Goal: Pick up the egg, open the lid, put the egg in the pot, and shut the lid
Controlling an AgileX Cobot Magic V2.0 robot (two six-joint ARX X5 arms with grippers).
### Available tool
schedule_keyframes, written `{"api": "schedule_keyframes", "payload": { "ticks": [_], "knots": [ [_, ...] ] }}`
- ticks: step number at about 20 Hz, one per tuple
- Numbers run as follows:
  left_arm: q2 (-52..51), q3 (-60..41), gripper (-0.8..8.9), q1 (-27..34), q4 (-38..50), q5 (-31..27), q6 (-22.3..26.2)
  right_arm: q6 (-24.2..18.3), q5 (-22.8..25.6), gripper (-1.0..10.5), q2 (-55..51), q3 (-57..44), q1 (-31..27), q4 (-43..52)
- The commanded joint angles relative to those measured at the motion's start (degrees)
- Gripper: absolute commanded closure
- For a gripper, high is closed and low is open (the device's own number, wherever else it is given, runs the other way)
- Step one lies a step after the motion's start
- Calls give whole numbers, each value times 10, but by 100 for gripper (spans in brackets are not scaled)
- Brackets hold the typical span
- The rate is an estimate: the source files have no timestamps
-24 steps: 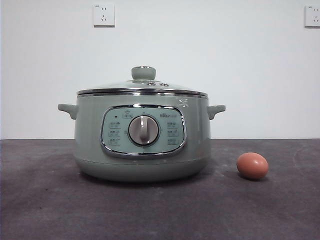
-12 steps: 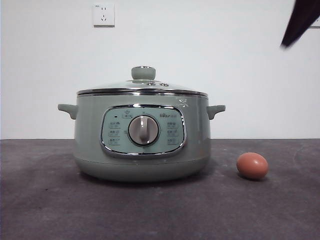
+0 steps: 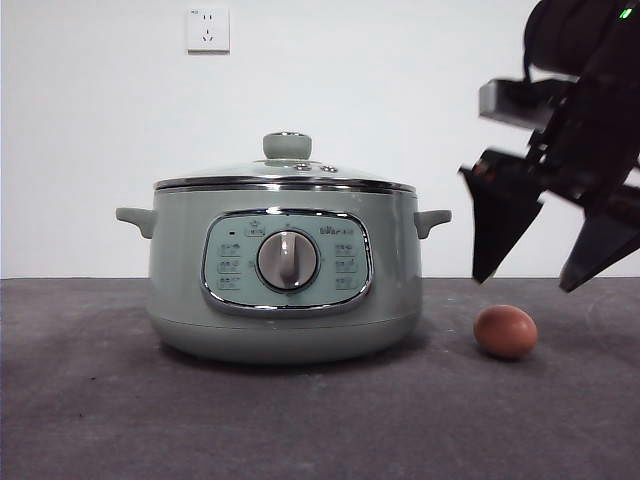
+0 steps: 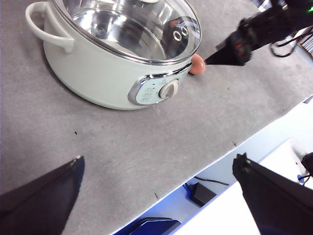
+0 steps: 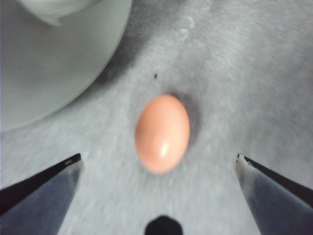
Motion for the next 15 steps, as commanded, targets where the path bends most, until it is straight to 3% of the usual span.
{"api": "schedule_keyframes", "payload": {
  "ticks": [1, 7, 9, 13, 15],
  "knots": [
    [0, 2, 195, 1, 0, 3, 2, 8, 6, 360, 29, 1, 9, 20],
    [0, 2, 195, 1, -4, 3, 2, 14, 21, 445, 90, 1, 14, 59],
    [0, 2, 195, 1, -4, 3, 2, 14, 21, 631, 91, 1, 14, 66],
    [0, 2, 195, 1, -4, 3, 2, 14, 16, 892, 91, 1, 14, 64],
    [0, 2, 195, 1, -3, 3, 2, 17, 16, 962, 91, 1, 14, 60]
  ]
}}
